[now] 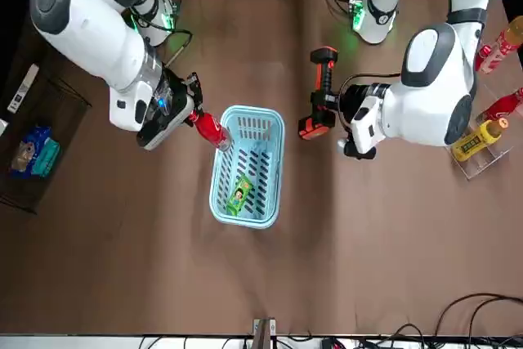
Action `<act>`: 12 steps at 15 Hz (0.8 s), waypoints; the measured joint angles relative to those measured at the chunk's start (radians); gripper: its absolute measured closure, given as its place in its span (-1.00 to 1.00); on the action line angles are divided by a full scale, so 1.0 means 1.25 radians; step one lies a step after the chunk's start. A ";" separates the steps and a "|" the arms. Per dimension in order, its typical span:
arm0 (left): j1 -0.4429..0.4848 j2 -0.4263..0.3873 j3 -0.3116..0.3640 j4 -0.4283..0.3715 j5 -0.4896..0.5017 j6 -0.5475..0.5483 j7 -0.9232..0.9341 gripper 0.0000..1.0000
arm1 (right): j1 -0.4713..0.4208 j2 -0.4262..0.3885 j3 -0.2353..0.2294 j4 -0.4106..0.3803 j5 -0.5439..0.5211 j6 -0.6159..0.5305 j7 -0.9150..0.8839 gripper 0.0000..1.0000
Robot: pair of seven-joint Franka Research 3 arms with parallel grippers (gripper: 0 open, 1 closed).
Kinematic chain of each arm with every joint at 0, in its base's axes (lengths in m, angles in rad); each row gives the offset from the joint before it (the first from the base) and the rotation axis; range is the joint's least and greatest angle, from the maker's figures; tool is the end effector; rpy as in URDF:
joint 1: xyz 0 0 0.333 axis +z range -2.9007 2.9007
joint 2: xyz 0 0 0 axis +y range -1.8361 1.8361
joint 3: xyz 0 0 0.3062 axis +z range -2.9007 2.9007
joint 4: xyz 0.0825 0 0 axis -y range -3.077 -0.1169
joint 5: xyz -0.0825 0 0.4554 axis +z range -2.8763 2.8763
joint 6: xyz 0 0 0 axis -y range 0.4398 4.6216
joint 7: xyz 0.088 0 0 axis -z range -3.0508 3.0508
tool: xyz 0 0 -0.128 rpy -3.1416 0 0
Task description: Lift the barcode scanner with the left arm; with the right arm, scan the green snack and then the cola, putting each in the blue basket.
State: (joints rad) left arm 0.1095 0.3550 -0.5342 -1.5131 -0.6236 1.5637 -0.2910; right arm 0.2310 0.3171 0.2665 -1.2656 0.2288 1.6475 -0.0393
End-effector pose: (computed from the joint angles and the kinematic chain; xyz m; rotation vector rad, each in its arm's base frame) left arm 0.6169 -0.3175 0.4551 2.3976 -0.0579 -0.6527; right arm 0.6367 0.3448 0.5655 -2.7300 -0.7145 -0.0059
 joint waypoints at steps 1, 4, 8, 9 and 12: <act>-0.002 0.000 0.000 0.000 -0.021 -0.006 0.007 0.29 | -0.002 0.001 -0.001 0.001 0.000 0.000 -0.019 0.36; -0.011 0.006 -0.002 -0.002 -0.055 -0.013 0.031 0.29 | -0.002 0.002 0.000 0.002 0.001 0.003 -0.077 0.36; -0.013 0.023 -0.003 0.009 -0.090 -0.012 0.072 0.29 | 0.022 0.003 0.004 0.002 0.004 0.023 -0.133 0.36; -0.014 0.030 -0.003 0.019 -0.092 -0.012 0.078 0.29 | 0.031 0.003 0.005 0.002 0.004 0.040 -0.142 0.36; -0.030 0.064 -0.003 0.054 -0.093 -0.011 0.088 0.29 | 0.060 0.006 0.006 0.002 0.004 0.088 -0.157 0.36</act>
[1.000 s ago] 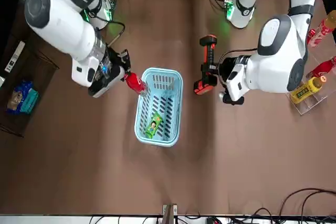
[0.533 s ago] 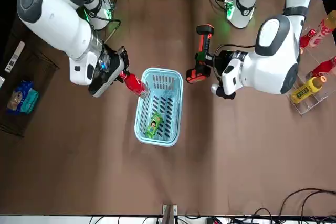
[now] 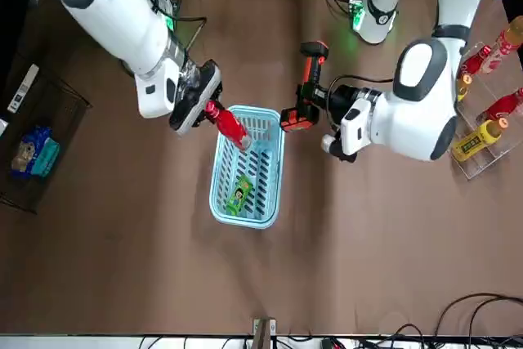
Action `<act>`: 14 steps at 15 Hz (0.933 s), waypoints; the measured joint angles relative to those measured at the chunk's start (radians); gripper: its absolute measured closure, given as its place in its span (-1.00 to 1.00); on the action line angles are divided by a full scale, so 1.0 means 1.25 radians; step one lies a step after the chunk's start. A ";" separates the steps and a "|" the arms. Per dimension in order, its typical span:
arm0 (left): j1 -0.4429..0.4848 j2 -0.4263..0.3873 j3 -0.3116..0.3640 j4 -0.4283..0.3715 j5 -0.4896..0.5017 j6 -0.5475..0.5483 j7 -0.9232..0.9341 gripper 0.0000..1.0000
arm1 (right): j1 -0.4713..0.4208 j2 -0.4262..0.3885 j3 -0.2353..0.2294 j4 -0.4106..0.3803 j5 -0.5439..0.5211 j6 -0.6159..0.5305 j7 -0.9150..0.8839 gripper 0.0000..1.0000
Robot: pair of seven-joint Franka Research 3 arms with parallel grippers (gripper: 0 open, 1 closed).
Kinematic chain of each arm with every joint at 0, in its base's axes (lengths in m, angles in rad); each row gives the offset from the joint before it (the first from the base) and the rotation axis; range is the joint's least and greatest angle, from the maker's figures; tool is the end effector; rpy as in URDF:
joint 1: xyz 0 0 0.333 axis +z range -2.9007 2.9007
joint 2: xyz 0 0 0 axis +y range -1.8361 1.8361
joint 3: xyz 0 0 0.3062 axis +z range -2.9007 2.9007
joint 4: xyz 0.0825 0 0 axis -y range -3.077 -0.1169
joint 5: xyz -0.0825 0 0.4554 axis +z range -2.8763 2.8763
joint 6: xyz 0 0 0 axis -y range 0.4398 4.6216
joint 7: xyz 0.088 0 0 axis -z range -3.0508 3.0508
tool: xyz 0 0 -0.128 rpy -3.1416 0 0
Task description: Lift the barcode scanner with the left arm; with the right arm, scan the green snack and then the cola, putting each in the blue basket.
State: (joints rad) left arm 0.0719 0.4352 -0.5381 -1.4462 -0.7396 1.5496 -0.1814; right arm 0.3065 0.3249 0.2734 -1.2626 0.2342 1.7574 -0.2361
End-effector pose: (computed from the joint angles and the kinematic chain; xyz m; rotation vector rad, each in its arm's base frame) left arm 0.6211 -0.3495 0.4537 2.2191 -0.1993 -0.6653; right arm 0.6206 0.4001 0.5731 -2.5864 -1.0506 -0.1759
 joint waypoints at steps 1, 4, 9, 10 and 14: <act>-0.010 0.013 0.000 0.009 0.000 0.005 0.011 0.29 | 0.004 0.001 0.000 0.000 0.000 0.006 -0.002 0.36; -0.037 0.045 0.000 0.035 0.000 0.024 0.037 0.29 | 0.007 0.003 0.000 0.000 0.000 0.007 -0.021 0.36; -0.045 0.051 0.001 0.054 0.000 0.026 0.100 0.29 | 0.012 0.016 0.001 0.000 0.000 0.010 -0.081 0.36; -0.045 0.051 0.001 0.054 0.000 0.026 0.110 0.29 | 0.012 0.017 0.001 0.000 0.000 0.010 -0.087 0.36; -0.055 0.053 0.001 0.054 0.000 0.050 0.121 0.29 | 0.013 0.017 0.002 0.000 0.000 0.010 -0.091 0.36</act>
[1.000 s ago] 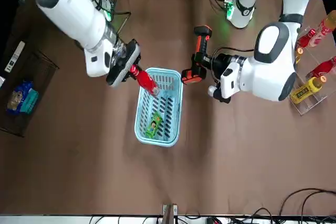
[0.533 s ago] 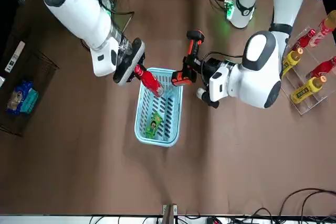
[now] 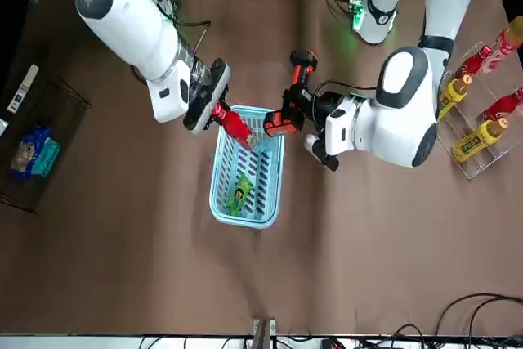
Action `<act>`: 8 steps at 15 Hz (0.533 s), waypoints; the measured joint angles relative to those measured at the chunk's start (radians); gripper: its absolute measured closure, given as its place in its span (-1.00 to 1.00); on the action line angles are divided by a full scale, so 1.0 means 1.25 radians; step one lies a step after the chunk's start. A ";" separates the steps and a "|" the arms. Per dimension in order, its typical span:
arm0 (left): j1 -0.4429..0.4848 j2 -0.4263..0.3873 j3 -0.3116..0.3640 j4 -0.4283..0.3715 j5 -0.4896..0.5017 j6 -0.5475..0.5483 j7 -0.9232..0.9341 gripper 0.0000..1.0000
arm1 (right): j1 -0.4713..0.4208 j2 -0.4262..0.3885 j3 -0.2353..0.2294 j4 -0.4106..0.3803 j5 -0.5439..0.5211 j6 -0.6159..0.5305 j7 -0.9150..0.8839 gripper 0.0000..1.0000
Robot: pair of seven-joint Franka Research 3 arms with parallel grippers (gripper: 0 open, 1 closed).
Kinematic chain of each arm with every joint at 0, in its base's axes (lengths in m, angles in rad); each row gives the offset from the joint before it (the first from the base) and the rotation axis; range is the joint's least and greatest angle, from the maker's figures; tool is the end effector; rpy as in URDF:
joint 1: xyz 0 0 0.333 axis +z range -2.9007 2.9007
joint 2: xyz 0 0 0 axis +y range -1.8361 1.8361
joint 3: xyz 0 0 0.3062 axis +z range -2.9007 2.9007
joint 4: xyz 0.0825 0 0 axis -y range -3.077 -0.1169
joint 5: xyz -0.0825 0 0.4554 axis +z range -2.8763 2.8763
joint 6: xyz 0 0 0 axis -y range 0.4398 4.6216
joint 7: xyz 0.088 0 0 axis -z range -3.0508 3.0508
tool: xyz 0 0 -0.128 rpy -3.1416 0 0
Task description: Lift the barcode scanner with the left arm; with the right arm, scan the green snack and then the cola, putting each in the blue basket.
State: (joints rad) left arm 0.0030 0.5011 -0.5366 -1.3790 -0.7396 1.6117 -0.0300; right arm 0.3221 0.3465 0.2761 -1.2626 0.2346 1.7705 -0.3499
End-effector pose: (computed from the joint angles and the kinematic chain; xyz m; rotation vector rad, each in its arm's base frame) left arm 0.6260 -0.3885 0.4487 2.1542 -0.3889 -0.5414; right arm 0.6195 0.4132 0.5592 -2.5155 -1.2113 -0.1874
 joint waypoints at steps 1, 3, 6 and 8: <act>-0.006 0.002 0.001 0.000 0.000 0.003 0.000 0.29 | 0.000 0.000 0.000 0.000 0.000 0.000 0.000 0.36; -0.020 0.009 0.003 0.000 0.000 0.016 0.000 0.29 | 0.000 0.000 0.000 0.000 0.003 0.000 -0.001 0.36; -0.033 0.021 0.004 0.000 0.000 0.053 -0.001 0.29 | 0.000 0.000 0.000 0.000 0.014 0.000 -0.001 0.36; -0.041 0.029 0.004 0.000 0.000 0.084 -0.002 0.29 | 0.000 0.000 0.000 0.000 0.015 0.000 -0.001 0.36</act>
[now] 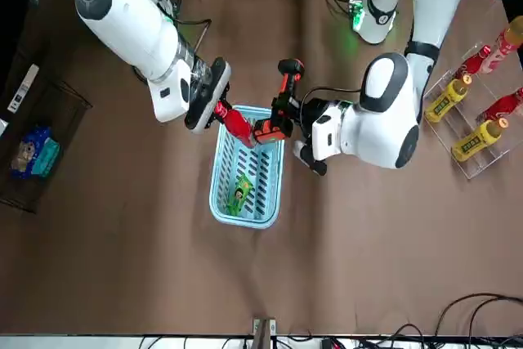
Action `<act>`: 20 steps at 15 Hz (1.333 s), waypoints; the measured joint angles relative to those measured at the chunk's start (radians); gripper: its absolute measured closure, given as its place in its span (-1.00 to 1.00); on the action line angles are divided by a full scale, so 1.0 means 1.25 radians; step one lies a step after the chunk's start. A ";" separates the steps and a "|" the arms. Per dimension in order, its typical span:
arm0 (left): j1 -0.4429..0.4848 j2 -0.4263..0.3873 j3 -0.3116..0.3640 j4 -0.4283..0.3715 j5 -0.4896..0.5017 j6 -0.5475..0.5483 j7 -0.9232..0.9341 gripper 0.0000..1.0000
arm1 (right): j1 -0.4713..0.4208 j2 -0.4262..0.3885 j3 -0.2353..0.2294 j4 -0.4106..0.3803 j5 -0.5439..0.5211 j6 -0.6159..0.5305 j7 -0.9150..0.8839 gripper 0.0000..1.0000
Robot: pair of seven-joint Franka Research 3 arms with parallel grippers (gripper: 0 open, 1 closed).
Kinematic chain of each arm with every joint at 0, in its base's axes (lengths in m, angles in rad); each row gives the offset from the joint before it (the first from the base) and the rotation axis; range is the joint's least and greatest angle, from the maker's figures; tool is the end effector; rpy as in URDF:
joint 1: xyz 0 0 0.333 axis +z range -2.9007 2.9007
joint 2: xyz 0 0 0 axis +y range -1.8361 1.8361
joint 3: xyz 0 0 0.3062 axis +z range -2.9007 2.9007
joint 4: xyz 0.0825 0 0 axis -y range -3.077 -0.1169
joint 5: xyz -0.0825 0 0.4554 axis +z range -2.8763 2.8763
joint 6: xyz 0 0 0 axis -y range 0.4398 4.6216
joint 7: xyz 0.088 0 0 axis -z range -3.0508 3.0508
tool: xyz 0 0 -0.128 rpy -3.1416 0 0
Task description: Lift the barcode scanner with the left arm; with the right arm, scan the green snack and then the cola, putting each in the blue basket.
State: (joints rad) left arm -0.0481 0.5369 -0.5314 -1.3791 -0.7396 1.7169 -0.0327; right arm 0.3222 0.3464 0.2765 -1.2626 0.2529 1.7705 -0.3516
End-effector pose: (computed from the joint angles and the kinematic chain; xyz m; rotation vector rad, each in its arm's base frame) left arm 0.6271 -0.4179 0.4271 2.1587 -0.3577 -0.4931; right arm 0.6183 0.4150 0.5599 -2.4994 -1.2036 -0.1836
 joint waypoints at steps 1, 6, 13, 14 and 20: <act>-0.004 0.004 0.000 0.000 0.000 0.010 -0.001 0.29 | 0.000 0.000 0.000 0.000 0.000 0.000 0.000 0.36; -0.009 0.013 0.001 0.000 0.000 0.018 -0.001 0.29 | 0.000 0.000 -0.001 0.000 0.002 0.000 -0.005 0.36; -0.009 0.012 0.014 0.003 0.008 0.018 -0.020 0.29 | -0.004 0.003 -0.009 -0.003 0.003 -0.003 -0.006 0.36; -0.008 0.010 0.020 0.006 0.035 0.017 -0.039 0.29 | -0.006 0.007 -0.012 -0.010 0.002 -0.004 -0.006 0.36; 0.059 -0.049 0.036 0.016 0.264 -0.022 -0.111 0.29 | 0.004 0.090 -0.014 -0.062 -0.031 0.001 0.007 0.36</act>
State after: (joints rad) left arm 0.0256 0.4758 -0.4858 -1.3598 -0.4094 1.6894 -0.1709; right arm 0.3268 0.4585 0.2591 -1.3398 0.2142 1.7714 -0.3430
